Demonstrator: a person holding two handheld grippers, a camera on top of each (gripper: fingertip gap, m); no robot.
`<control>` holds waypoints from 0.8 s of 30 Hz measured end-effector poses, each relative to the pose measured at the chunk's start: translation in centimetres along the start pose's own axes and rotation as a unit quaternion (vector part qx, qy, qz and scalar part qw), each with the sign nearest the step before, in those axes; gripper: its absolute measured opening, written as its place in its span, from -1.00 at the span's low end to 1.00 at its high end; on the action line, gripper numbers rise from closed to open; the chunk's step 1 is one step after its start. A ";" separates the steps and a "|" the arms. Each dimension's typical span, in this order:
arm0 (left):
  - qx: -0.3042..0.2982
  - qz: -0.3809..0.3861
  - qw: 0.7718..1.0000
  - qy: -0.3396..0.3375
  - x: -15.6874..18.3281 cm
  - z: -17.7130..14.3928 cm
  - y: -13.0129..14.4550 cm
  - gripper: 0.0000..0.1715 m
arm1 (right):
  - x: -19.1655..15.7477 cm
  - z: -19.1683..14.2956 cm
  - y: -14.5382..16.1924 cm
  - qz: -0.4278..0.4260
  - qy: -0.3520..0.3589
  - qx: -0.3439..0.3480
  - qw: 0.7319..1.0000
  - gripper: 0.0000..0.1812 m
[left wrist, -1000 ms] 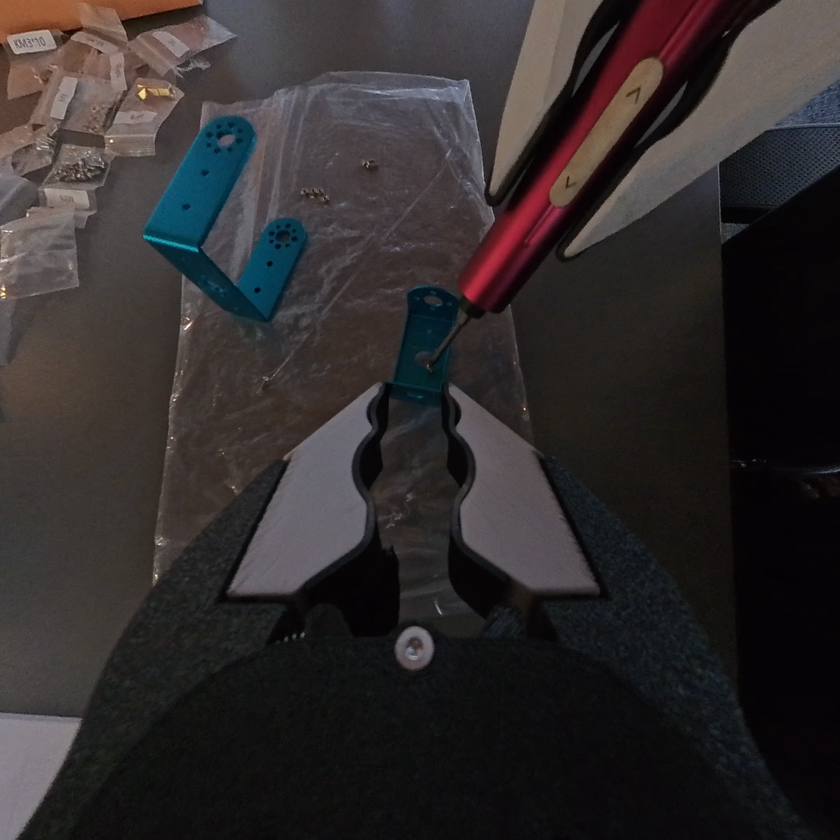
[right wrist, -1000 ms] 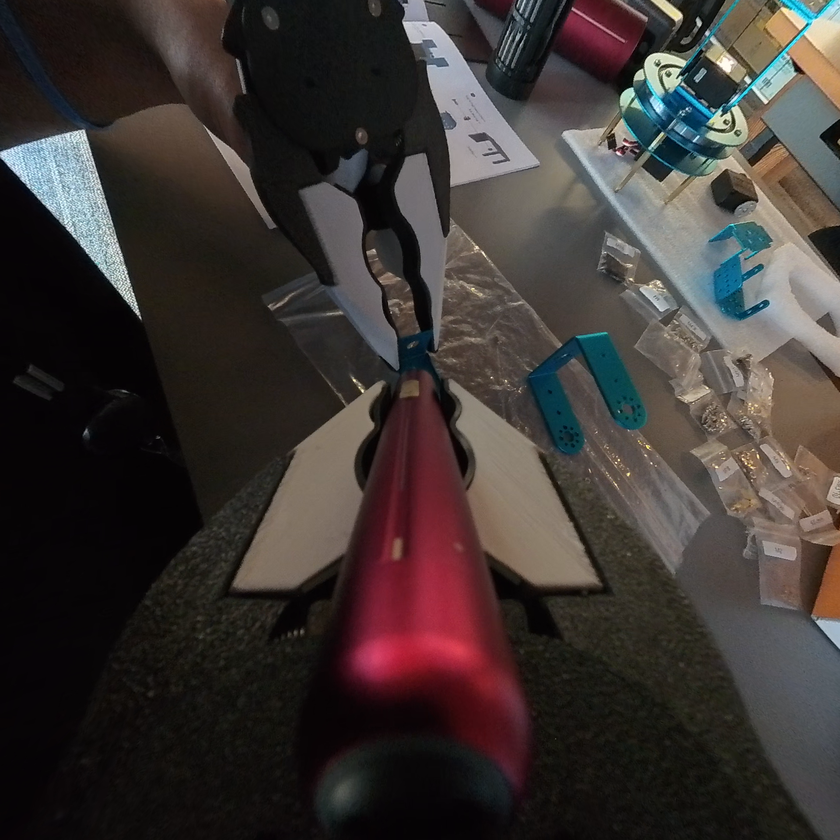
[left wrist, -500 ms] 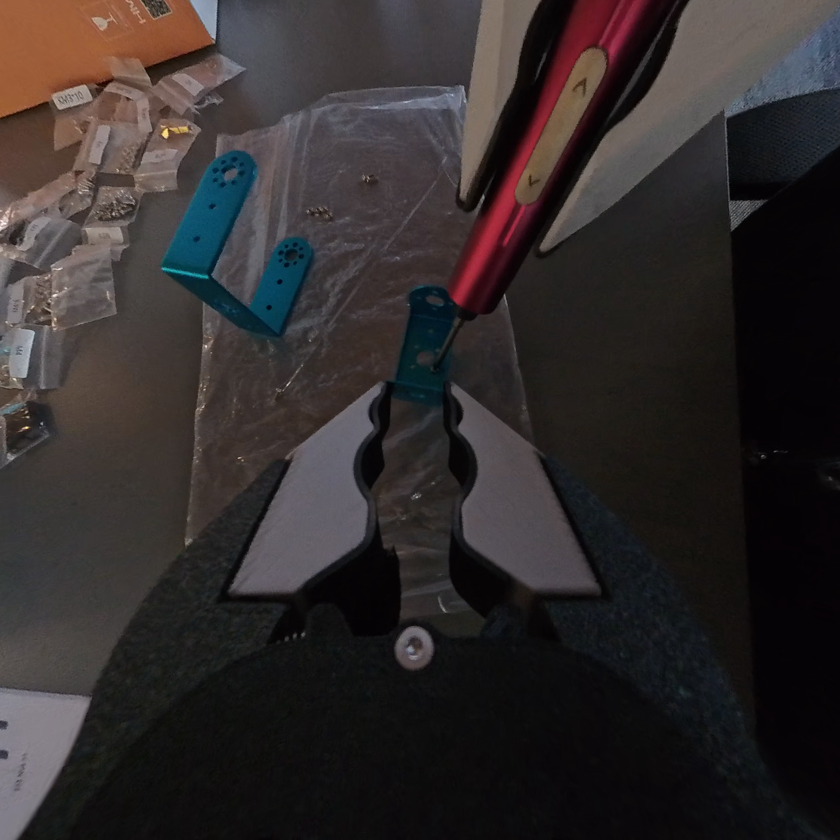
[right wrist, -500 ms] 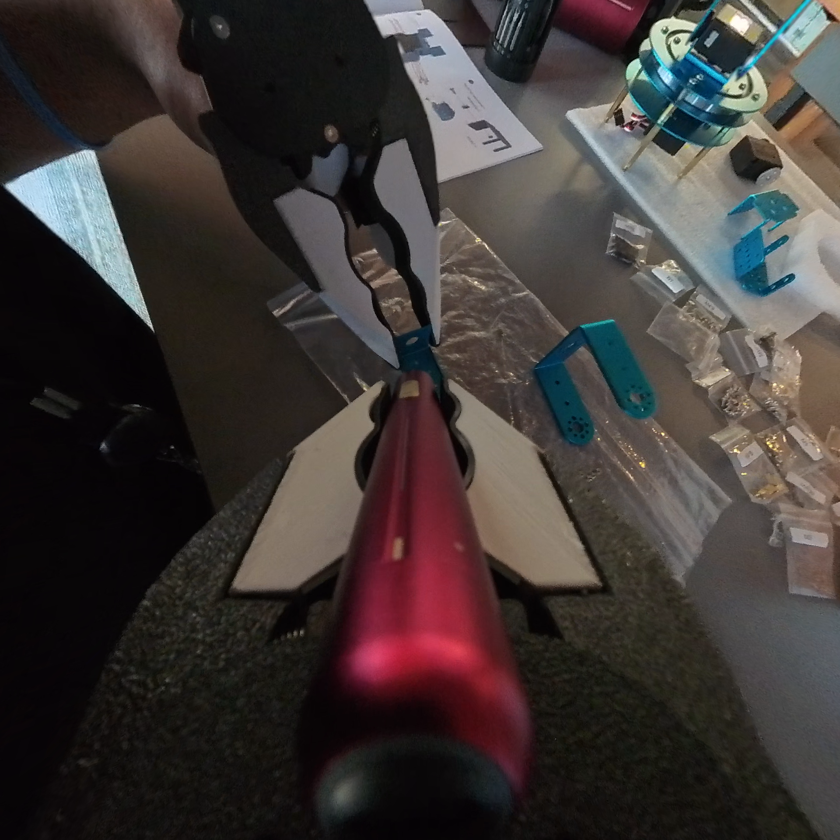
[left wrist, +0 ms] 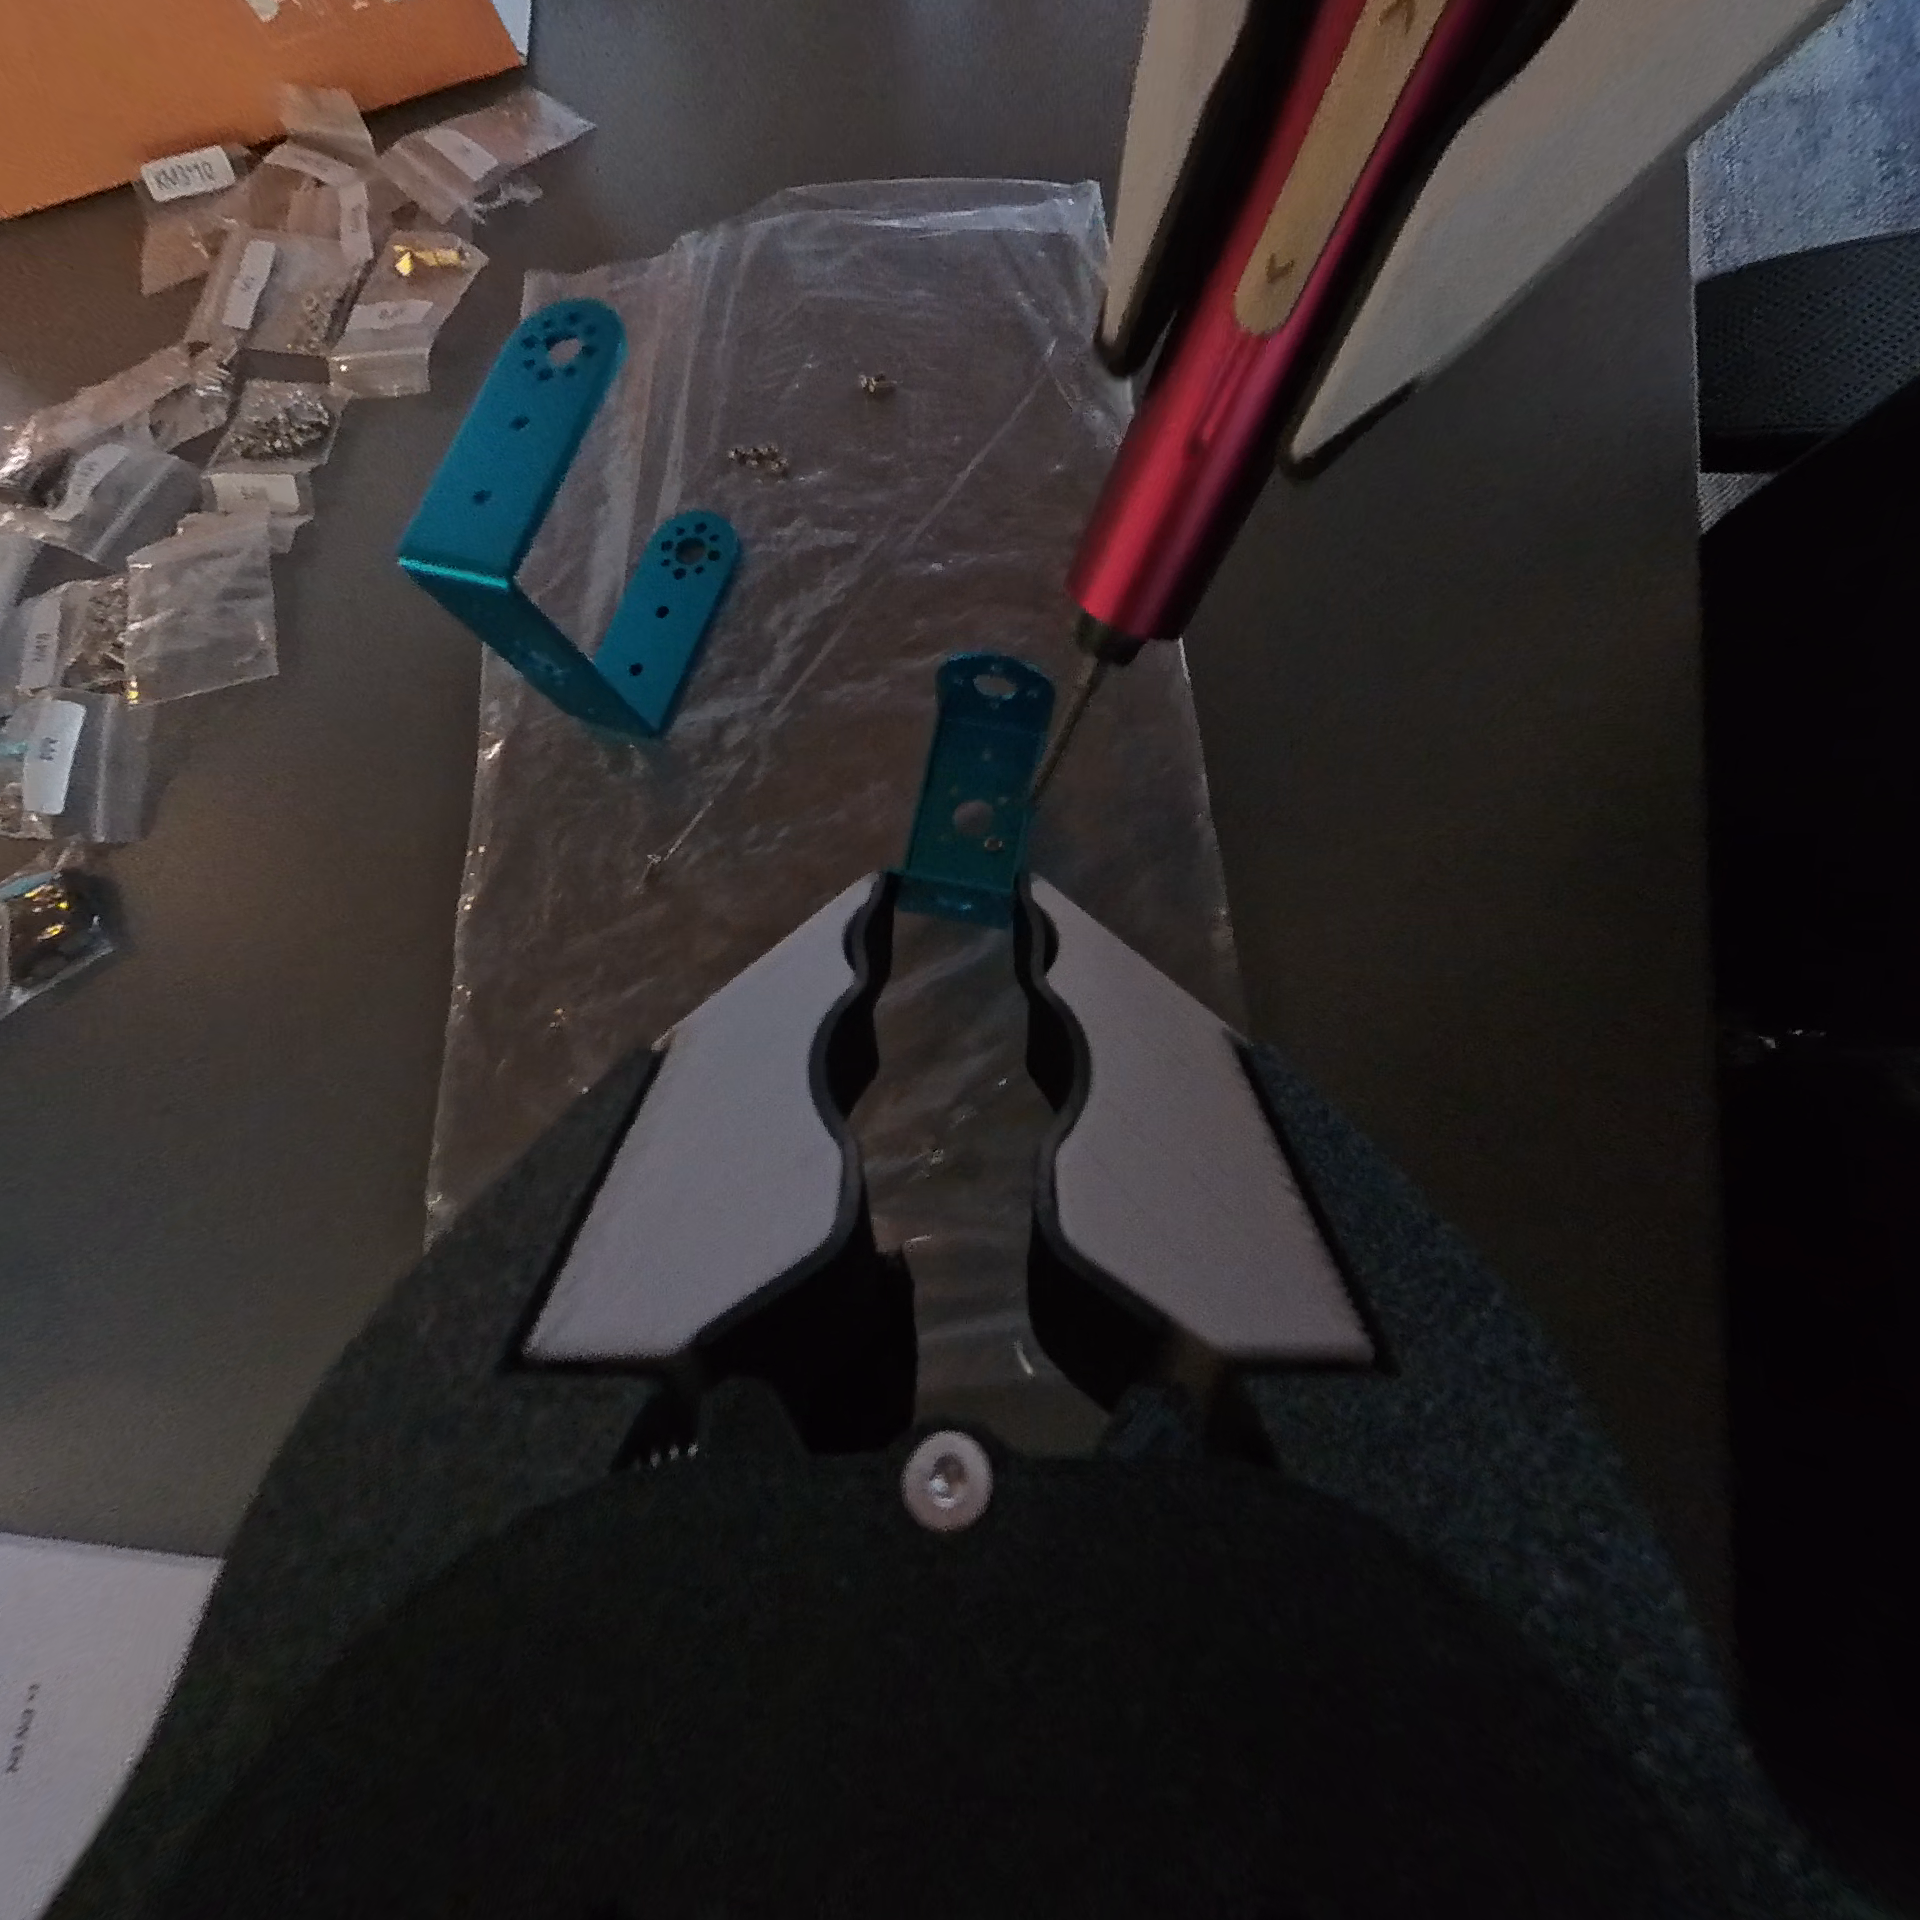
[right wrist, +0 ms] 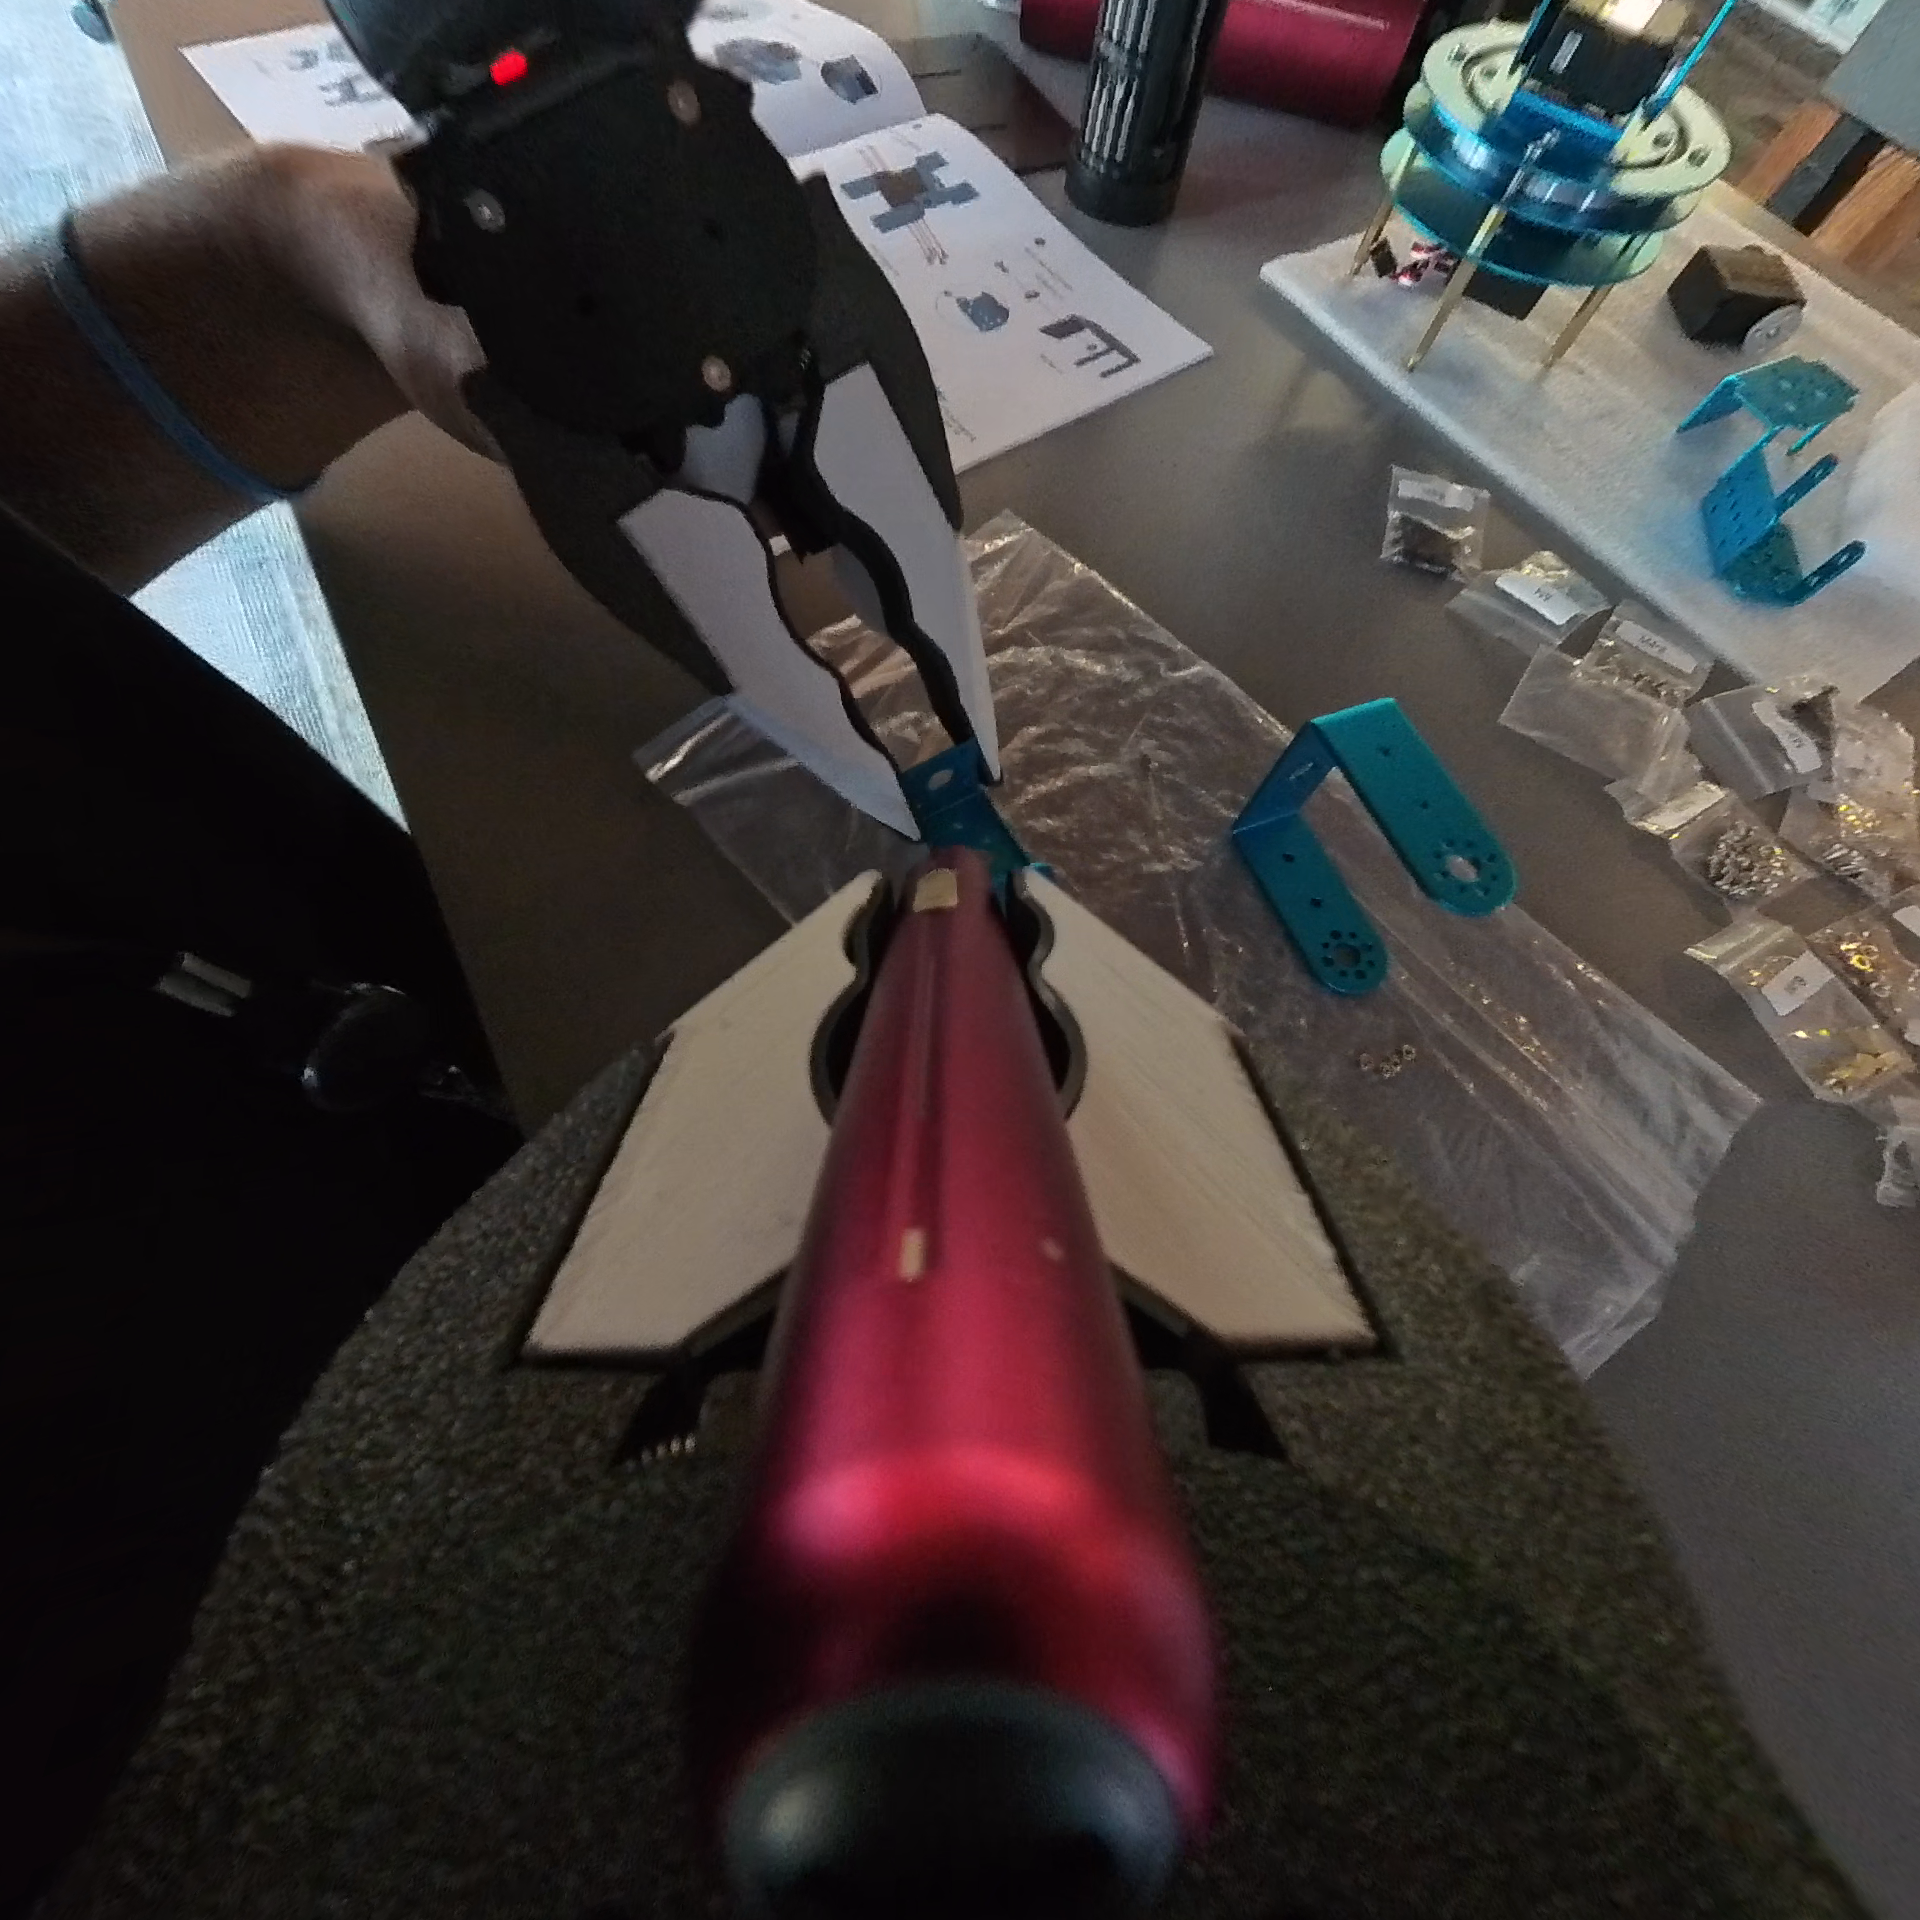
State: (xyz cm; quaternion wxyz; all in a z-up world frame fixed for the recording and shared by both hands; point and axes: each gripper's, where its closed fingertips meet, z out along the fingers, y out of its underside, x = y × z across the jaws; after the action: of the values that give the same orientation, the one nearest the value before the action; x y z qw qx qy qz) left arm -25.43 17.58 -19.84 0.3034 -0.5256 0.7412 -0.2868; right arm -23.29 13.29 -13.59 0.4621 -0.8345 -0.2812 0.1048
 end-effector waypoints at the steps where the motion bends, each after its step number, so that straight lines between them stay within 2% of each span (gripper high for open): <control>1: 0.001 -0.003 1.000 -0.002 -0.1 -0.1 0.1 -0.74 | 0.0 -0.3 -0.3 0.004 -0.003 0.012 1.000 -0.75; 3: 0.003 -0.013 1.000 -0.001 -0.5 -0.3 0.2 -0.74 | 0.3 -1.3 -0.7 0.025 -0.018 0.036 0.999 -0.75; 6: 0.014 -0.037 0.999 -0.001 -1.3 -0.9 0.0 -0.74 | 3.7 -3.9 0.2 0.038 0.026 0.041 0.998 -0.75; 8: 0.020 -0.051 0.998 -0.003 -2.0 -1.3 -0.2 -0.74 | 6.3 -5.7 2.1 0.041 0.047 0.025 0.998 -0.75; 11: 0.012 -0.048 0.999 -0.009 -3.1 -1.8 -0.3 -0.74 | 10.7 -8.2 5.0 0.002 0.110 -0.008 0.994 -0.75; 13: 0.007 -0.045 0.999 -0.008 -3.6 -2.1 -0.4 -0.74 | 13.1 -9.4 6.1 -0.001 0.124 0.010 0.992 -0.75; 16: -0.004 -0.039 0.999 -0.014 -3.9 -2.2 -0.1 -0.74 | 15.7 -10.0 8.8 0.028 0.097 0.010 0.995 -0.76; 20: -0.012 -0.030 0.999 -0.013 -3.2 -1.8 -0.3 -0.74 | 17.9 -10.0 11.6 -0.030 0.092 -0.008 0.995 -0.76; 24: -0.020 -0.037 0.999 -0.016 -2.9 -1.2 -0.7 -0.74 | 19.2 -10.0 12.1 -0.086 0.099 0.008 0.991 -0.75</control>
State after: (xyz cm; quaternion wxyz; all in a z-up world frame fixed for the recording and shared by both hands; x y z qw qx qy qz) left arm -25.09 20.26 -18.10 0.2941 -0.5630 0.7218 -0.2748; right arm 1.36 12.04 -16.52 0.5017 -0.8098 -0.3037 -0.0161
